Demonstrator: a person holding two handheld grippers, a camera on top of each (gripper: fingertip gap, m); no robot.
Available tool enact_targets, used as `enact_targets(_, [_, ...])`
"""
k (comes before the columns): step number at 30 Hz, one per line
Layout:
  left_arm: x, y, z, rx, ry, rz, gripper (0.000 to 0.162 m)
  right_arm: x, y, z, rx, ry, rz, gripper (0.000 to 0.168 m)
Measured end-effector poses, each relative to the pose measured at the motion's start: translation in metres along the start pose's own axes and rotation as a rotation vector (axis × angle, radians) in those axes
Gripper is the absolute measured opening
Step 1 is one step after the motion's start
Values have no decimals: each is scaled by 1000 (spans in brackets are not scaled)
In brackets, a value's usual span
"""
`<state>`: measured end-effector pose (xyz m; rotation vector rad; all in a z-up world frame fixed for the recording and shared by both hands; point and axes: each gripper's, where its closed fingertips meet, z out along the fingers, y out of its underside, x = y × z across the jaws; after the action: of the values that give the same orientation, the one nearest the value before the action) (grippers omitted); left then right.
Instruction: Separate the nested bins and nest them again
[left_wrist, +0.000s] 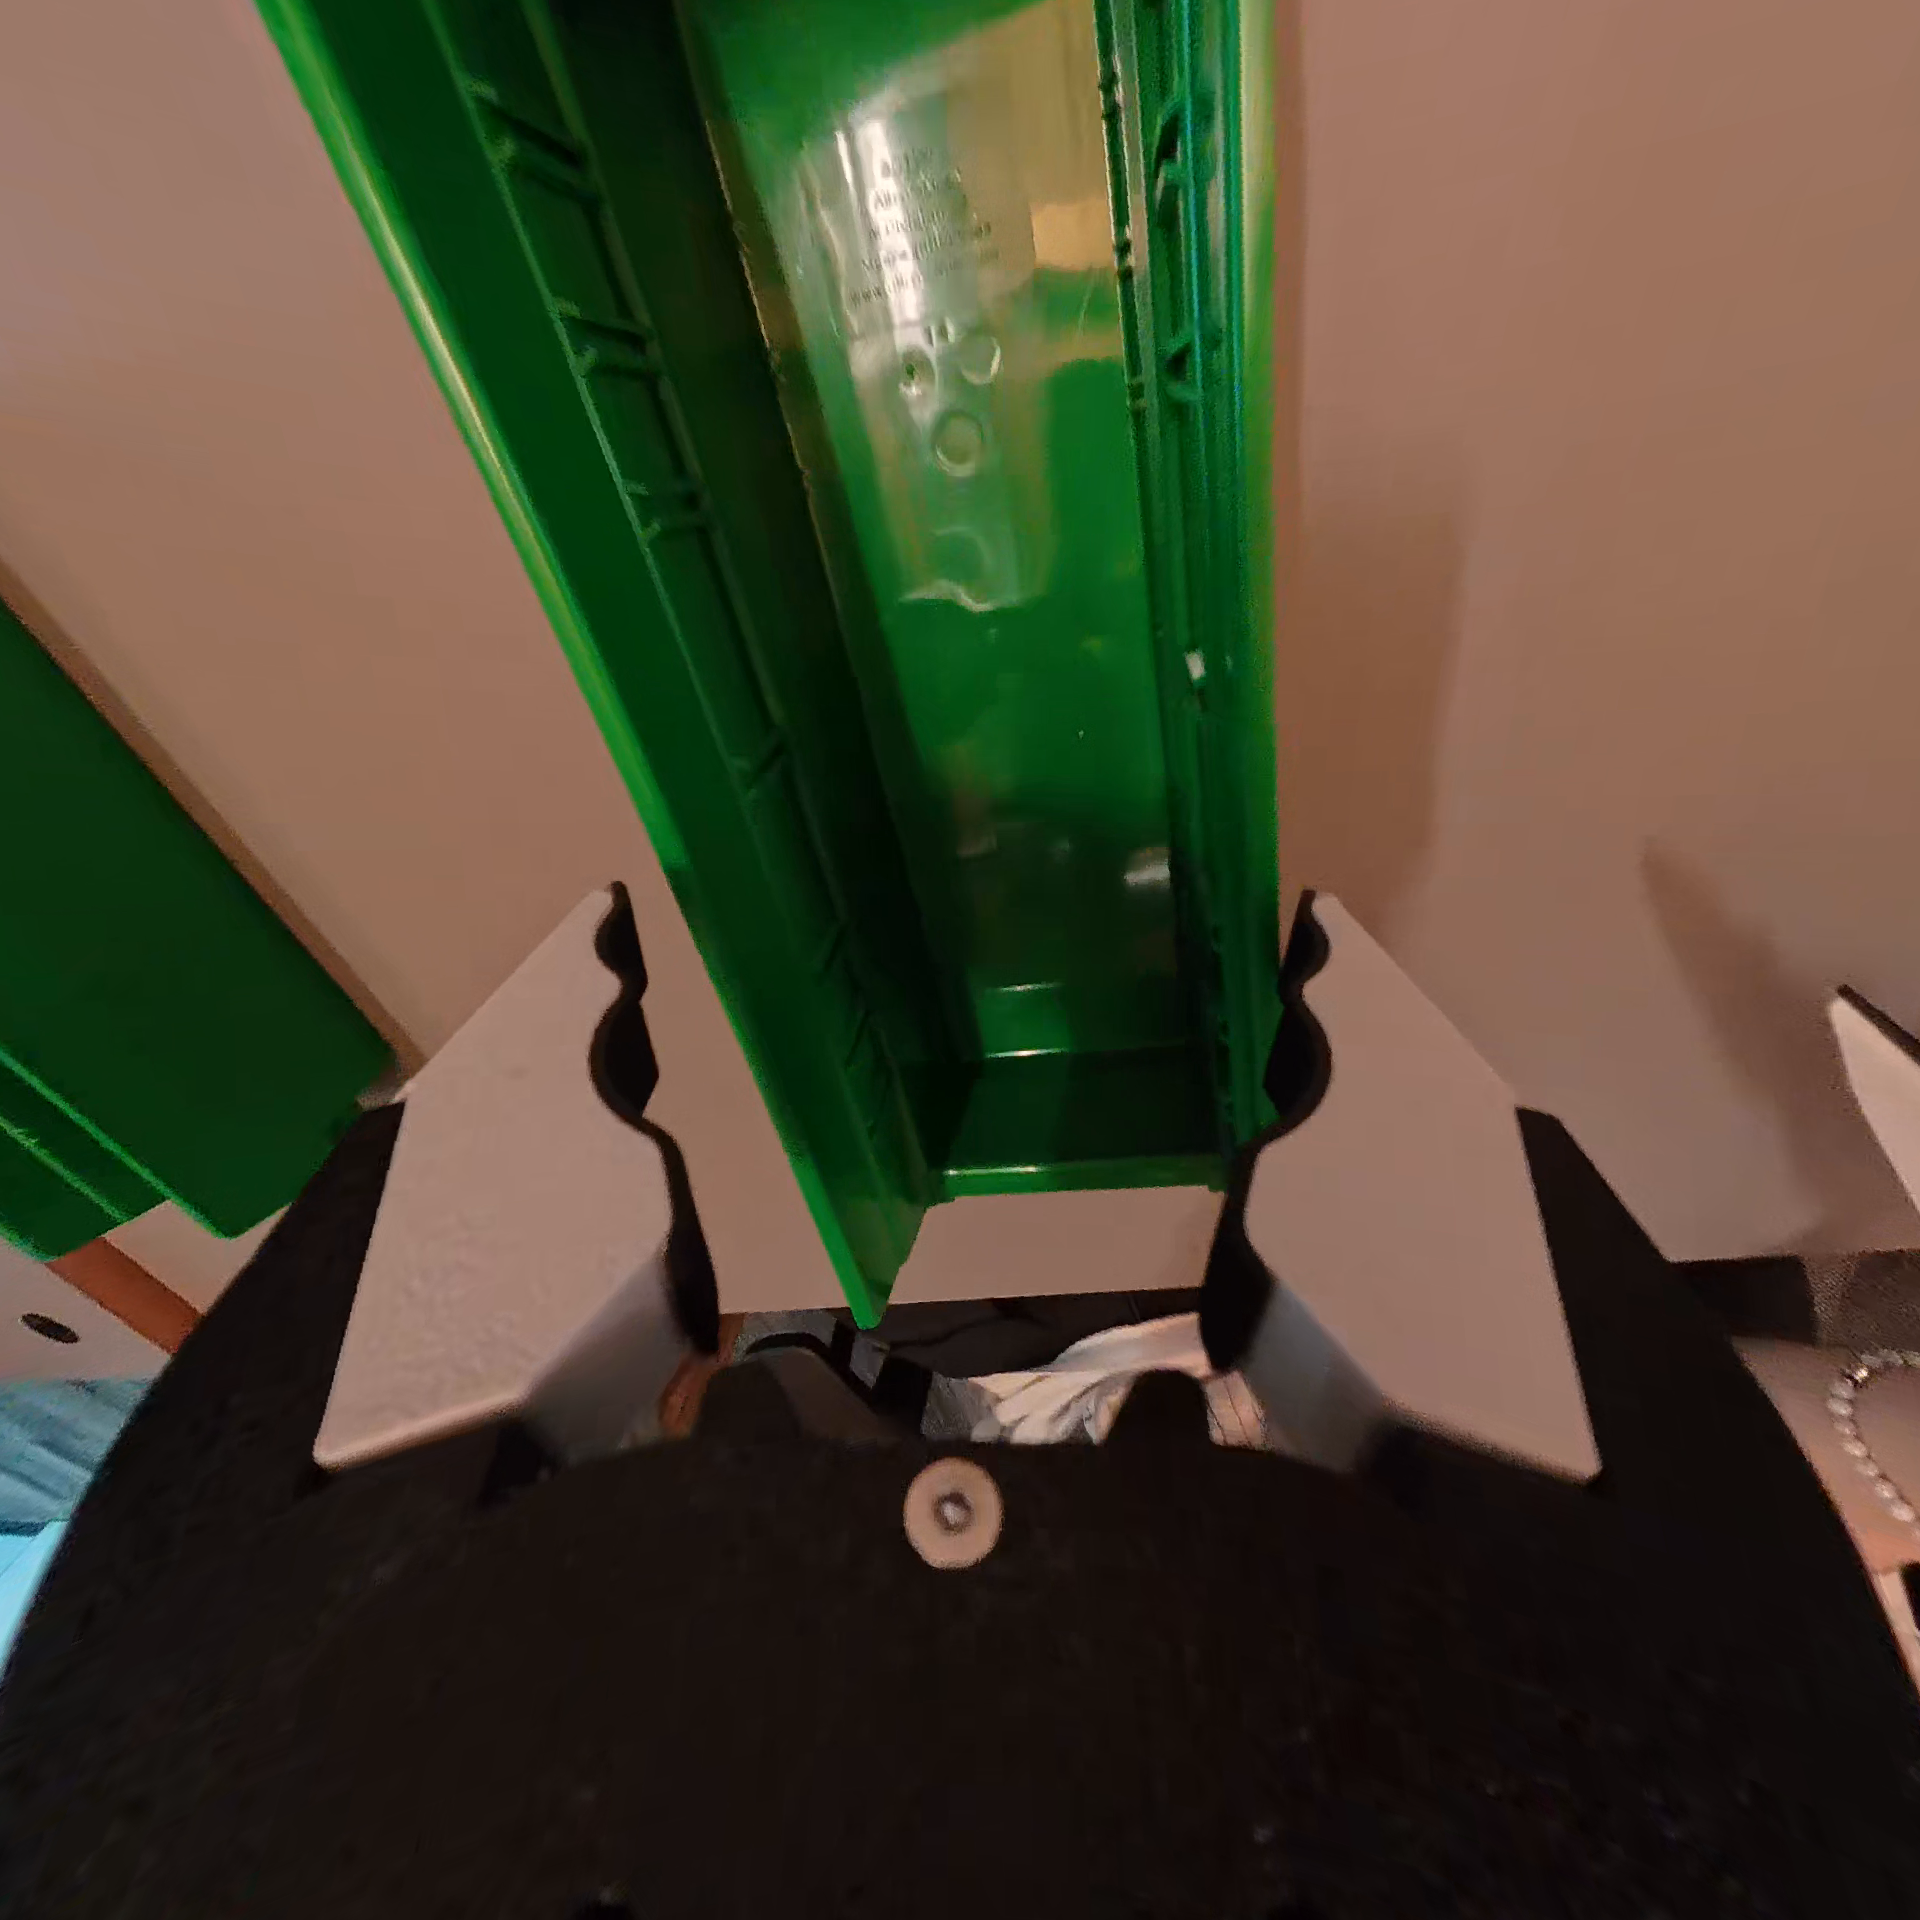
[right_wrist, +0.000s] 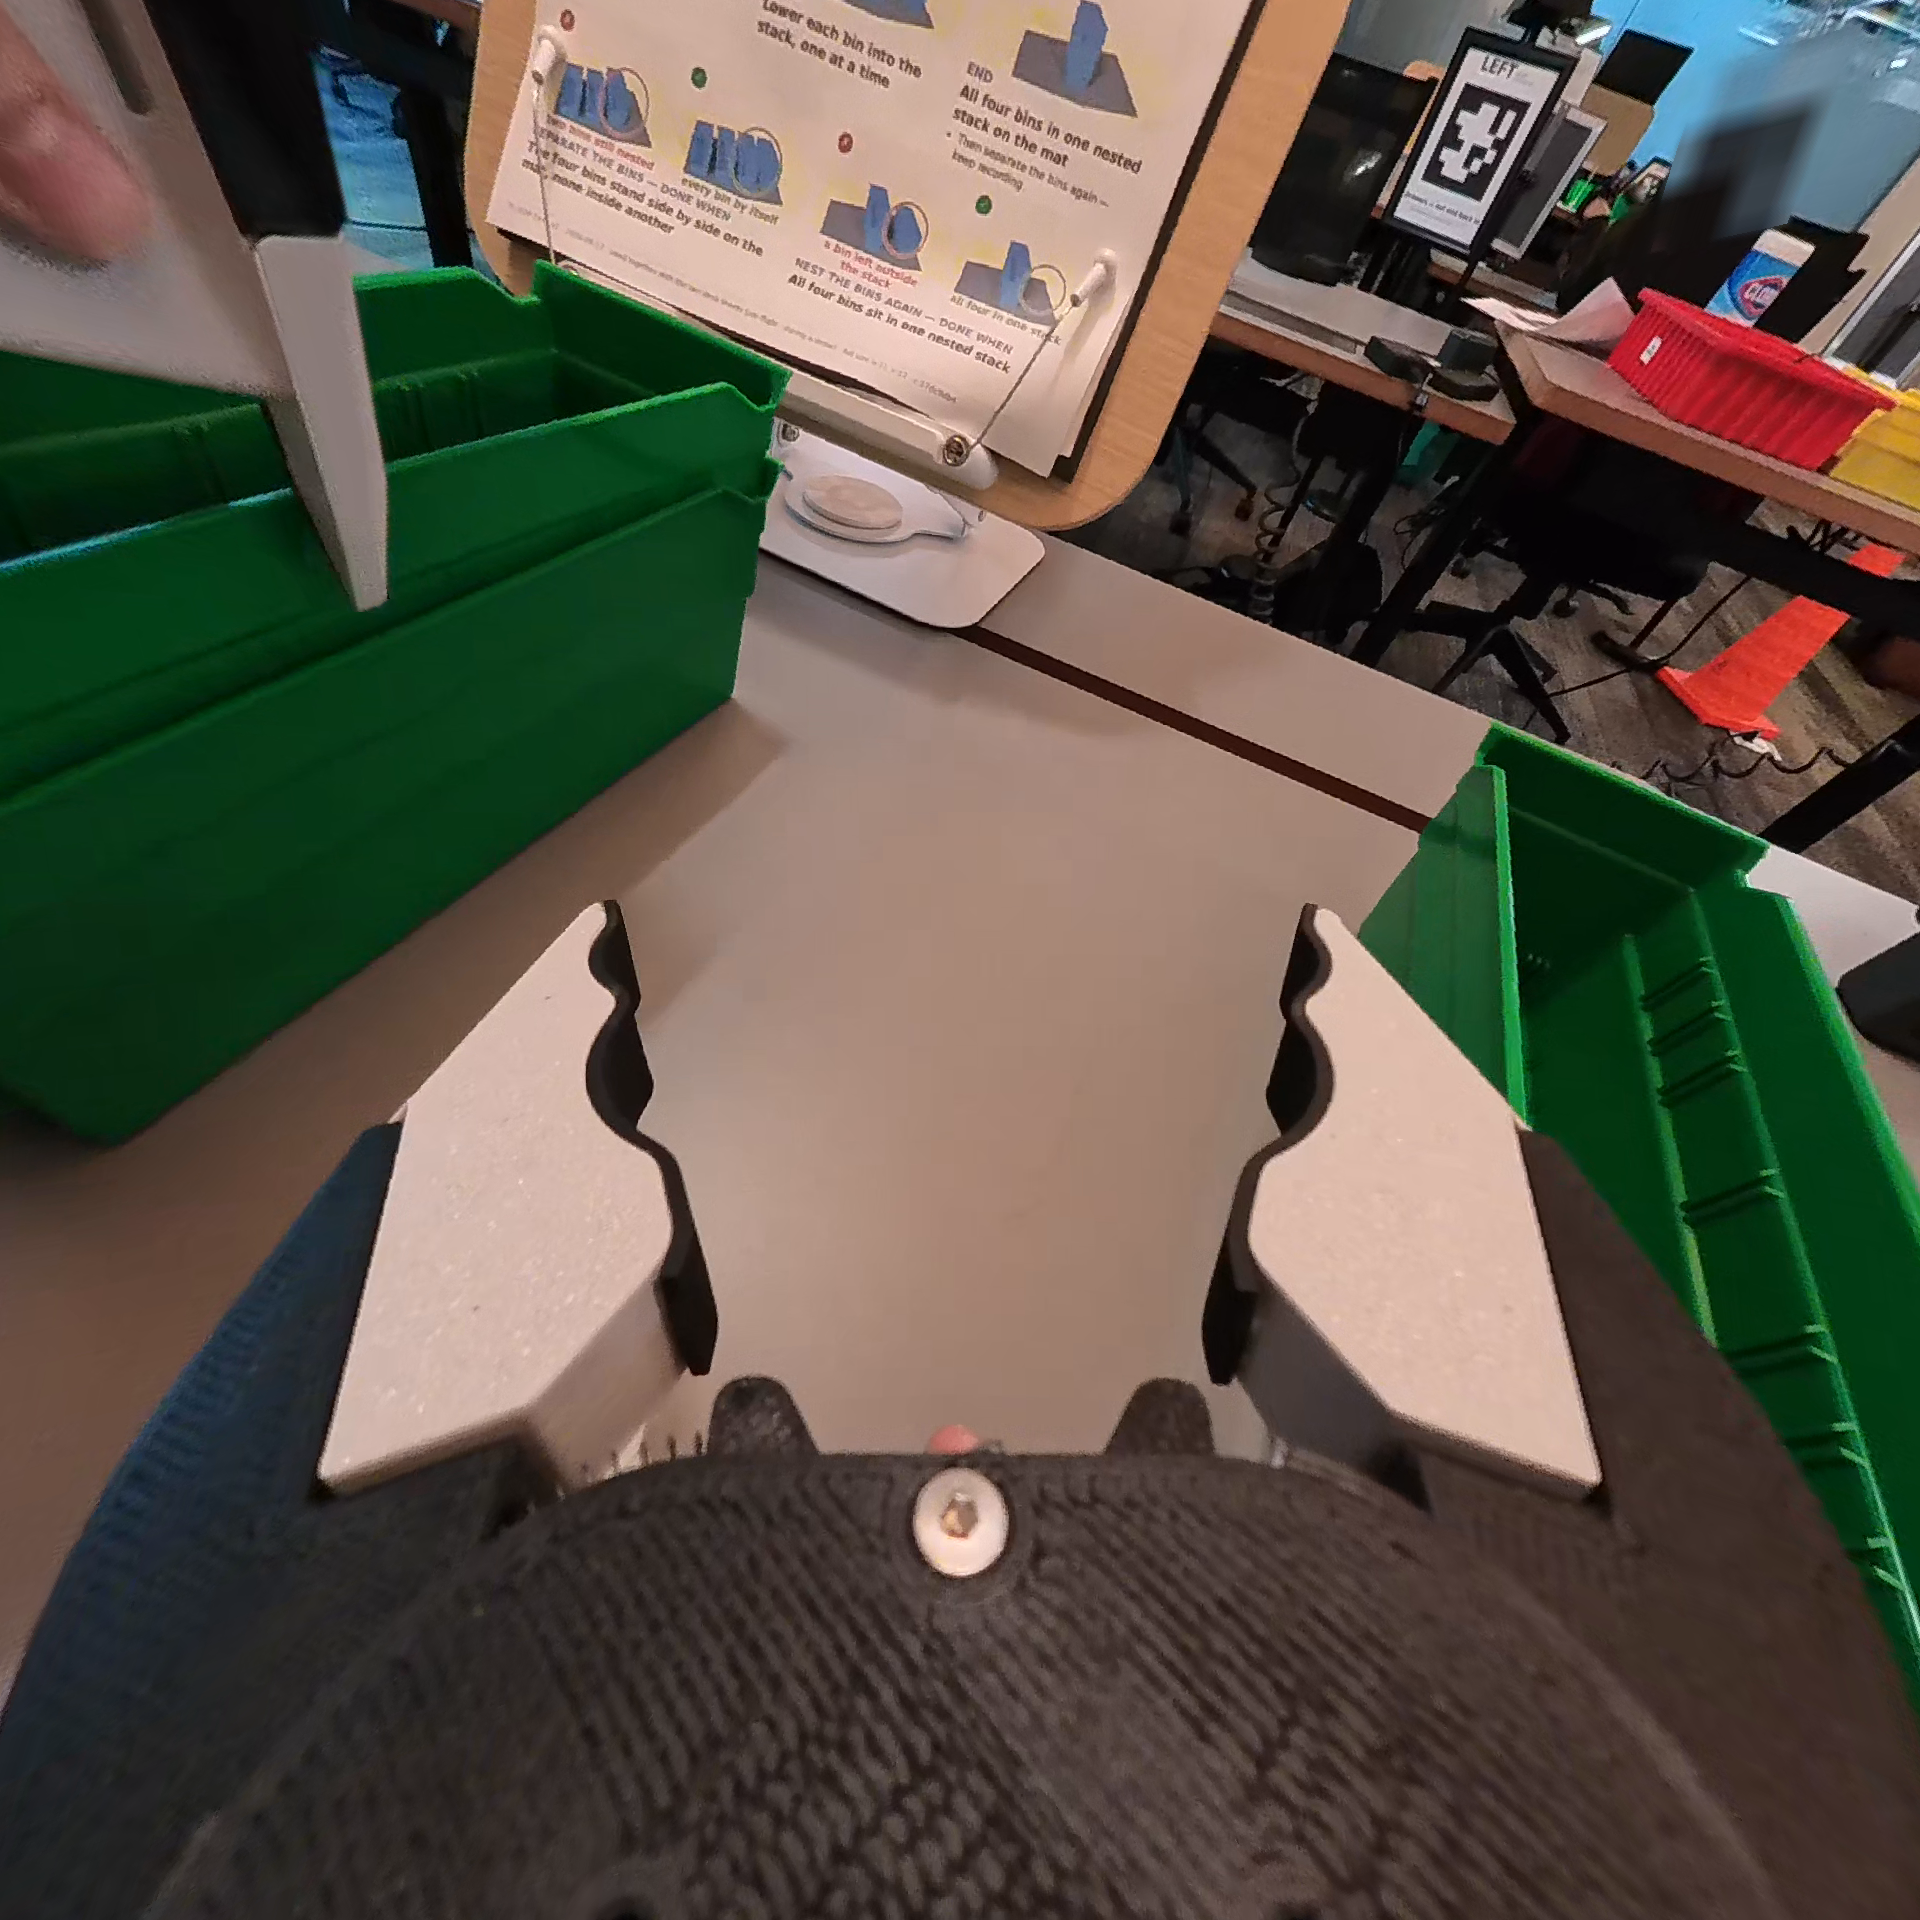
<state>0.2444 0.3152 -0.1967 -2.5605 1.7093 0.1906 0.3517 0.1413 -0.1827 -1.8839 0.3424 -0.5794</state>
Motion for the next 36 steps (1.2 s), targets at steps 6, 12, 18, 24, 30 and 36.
enact_targets(6, [6,13,10,-48,59,5,117,-2,1,2,-9,-5,-5,123])
enact_targets(12, [5,13,6,-66,55,15,101,-2,2,1,-12,-6,-10,122])
enact_targets(18, [1,7,-8,-42,78,10,97,0,4,2,-18,-10,0,122])
enact_targets(24, [0,5,-14,-30,88,5,95,-4,5,4,-20,-19,-8,121])
enact_targets(30, [-1,3,-21,-13,125,-10,93,-5,6,4,-24,-21,-10,121])
enact_targets(36, [-2,0,-29,17,158,-19,92,-9,7,6,-30,-30,-15,121])
